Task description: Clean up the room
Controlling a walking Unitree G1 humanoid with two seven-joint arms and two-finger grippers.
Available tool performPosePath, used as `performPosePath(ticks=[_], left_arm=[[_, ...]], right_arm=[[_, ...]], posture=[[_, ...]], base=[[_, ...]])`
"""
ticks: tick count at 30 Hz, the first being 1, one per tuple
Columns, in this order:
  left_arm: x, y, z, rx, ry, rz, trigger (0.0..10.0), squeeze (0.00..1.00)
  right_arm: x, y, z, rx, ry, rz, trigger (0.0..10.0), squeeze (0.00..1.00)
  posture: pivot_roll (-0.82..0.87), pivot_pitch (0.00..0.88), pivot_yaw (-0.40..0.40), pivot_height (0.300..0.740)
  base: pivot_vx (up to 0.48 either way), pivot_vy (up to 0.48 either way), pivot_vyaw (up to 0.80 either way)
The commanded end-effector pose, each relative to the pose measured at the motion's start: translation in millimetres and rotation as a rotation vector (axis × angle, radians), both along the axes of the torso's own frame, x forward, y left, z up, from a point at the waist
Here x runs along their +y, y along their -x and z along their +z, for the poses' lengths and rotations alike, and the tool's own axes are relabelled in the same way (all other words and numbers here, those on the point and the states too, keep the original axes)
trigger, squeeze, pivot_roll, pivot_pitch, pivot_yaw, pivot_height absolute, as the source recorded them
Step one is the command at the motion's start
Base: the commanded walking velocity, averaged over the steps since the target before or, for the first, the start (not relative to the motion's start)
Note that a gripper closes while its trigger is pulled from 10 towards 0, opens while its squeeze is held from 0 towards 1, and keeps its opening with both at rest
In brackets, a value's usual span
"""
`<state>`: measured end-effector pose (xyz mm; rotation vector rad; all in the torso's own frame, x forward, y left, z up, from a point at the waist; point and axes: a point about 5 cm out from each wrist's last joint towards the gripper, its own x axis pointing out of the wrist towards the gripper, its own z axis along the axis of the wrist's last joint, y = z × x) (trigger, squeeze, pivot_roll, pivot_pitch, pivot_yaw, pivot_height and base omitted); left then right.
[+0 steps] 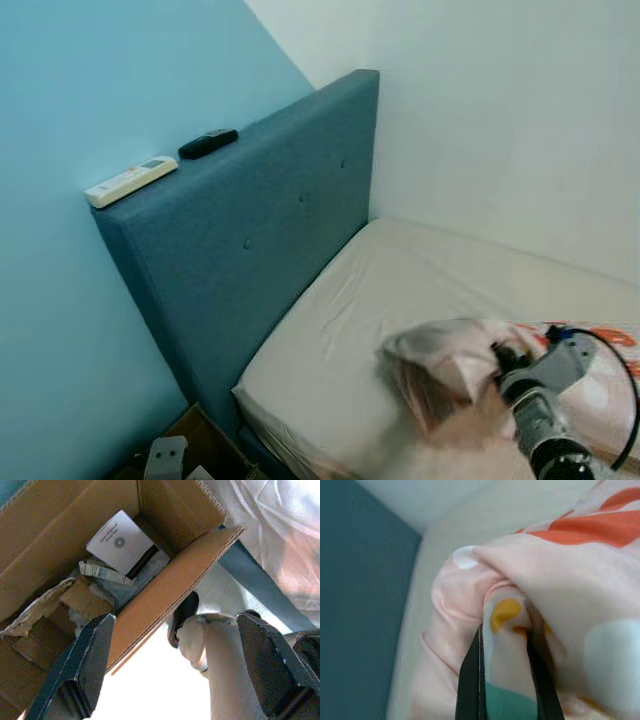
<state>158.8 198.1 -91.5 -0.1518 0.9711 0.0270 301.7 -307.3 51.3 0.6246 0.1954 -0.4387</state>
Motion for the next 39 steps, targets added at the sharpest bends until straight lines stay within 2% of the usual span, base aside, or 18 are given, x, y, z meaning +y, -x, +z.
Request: performPosePath(ticks=[1, 3, 5, 6, 8, 11, 12, 13, 14, 16, 17, 18, 20, 21, 23, 27, 33, 39], left_arm=[[7.6, 9.7, -2, 0.012, -0.012, -0.003, 10.0, 0.0], [11.1, 14.9, -3, 0.013, -0.014, 0.002, 10.0, 0.0], [15.7, 22.4, -4, 0.017, -0.016, 0.007, 10.0, 0.0], [15.7, 22.4, -4, 0.017, -0.016, 0.007, 10.0, 0.0], [20.7, 28.8, -5, 0.024, -0.023, 0.006, 10.0, 0.0], [23.5, 30.8, -5, 0.026, -0.027, 0.01, 10.0, 0.0], [26.1, 31.8, -5, 0.027, -0.031, 0.013, 10.0, 0.0], [26.1, 31.8, -5, 0.027, -0.031, 0.013, 10.0, 0.0], [28.1, 31.9, -5, 0.026, -0.033, 0.019, 10.0, 0.0], [28.1, 31.9, -5, 0.026, -0.033, 0.019, 10.0, 0.0], [28.7, 32.2, -4, 0.025, -0.034, 0.024, 10.0, 0.0], [28.7, 32.2, -4, 0.025, -0.034, 0.024, 10.0, 0.0], [27.8, 33.2, -5, 0.024, -0.03, 0.026, 10.0, 0.0], [27.8, 33.2, -5, 0.024, -0.03, 0.026, 10.0, 0.0], [24.0, 35.0, -6, 0.031, -0.022, 0.011, 10.0, 0.0], [22.5, 35.6, -7, 0.032, -0.017, 0.001, 10.0, 0.0], [23.5, 34.2, -6, 0.032, -0.022, -0.011, 10.0, 0.0], [24.6, 30.0, -4, 0.024, -0.027, -0.014, 10.0, 0.0]], right_arm=[[8.9, -28.8, 36, -0.171, -0.032, 0.103, 10.0, 0.0], [31.3, -49.7, 58, -0.284, -0.048, 0.266, 10.0, 0.0], [74.2, -73.9, 92, -0.456, -0.081, 0.555, 10.0, 0.0], [74.2, -73.9, 92, -0.456, -0.081, 0.555, 10.0, 0.0], [126.0, -81.5, 124, -0.655, -0.137, 0.99, 10.0, 0.0], [148.2, -78.0, 132, -0.708, -0.136, 1.217, 10.0, 0.0], [165.8, -69.8, 125, -0.672, -0.092, 1.431, 10.0, 0.0], [165.8, -69.8, 125, -0.672, -0.092, 1.431, 10.0, 0.0], [175.4, -57.4, 102, -0.557, -0.042, 1.603, 10.0, 0.0], [175.4, -57.4, 102, -0.557, -0.042, 1.603, 10.0, 0.0], [177.7, -41.4, 70, -0.403, -0.001, 1.721, 10.0, 0.0], [177.7, -41.4, 70, -0.403, -0.001, 1.721, 10.0, 0.0], [165.6, -1.5, -1, 0.0, 0.126, 1.819, 10.0, 0.0], [165.6, -1.5, -1, 0.0, 0.126, 1.819, 10.0, 0.0], [141.5, 34.4, -52, 0.34, 0.302, 1.762, 10.0, 0.0], [116.8, 50.4, -74, 0.55, 0.48, 1.616, 10.0, 0.0], [92.9, 40.6, -75, 0.613, 0.622, 1.227, 10.0, 0.0], [89.4, 22.1, -63, 0.45, 0.462, 0.805, 10.0, 0.0]], posture=[[0.06, 0.055, -0.008, 0.74], [0.07, 0.073, -0.001, 0.74], [0.07, 0.083, 0.007, 0.74], [0.07, 0.083, 0.007, 0.74], [0.08, 0.093, 0.019, 0.74], [0.08, 0.096, 0.02, 0.74], [0.07, 0.097, 0.02, 0.74], [0.07, 0.097, 0.02, 0.74], [0.07, 0.098, 0.019, 0.74], [0.07, 0.098, 0.019, 0.74], [0.06, 0.1, 0.016, 0.74], [0.06, 0.1, 0.016, 0.74], [0.05, 0.107, 0.023, 0.74], [0.05, 0.107, 0.023, 0.74], [0.04, 0.116, 0.029, 0.74], [0.03, 0.118, 0.037, 0.74], [0.03, 0.114, 0.041, 0.74], [0.03, 0.101, 0.036, 0.74]], base=[[0.0, 0.0, 0.0], [0.0, 0.0, 0.0], [0.0, 0.0, 0.0], [0.0, 0.0, 0.0], [0.0, 0.0, 0.0], [0.0, 0.0, 0.0], [0.0, 0.0, 0.0], [0.0, 0.0, 0.0], [0.0, 0.0, 0.0], [0.0, 0.0, 0.0], [0.0, 0.0, 0.0], [0.0, 0.0, 0.0], [0.0, 0.0, 0.0], [0.0, 0.0, 0.0], [0.0, 0.0, 0.0], [0.0, 0.0, 0.0], [0.0, 0.0, 0.0], [0.0, 0.0, 0.0]])
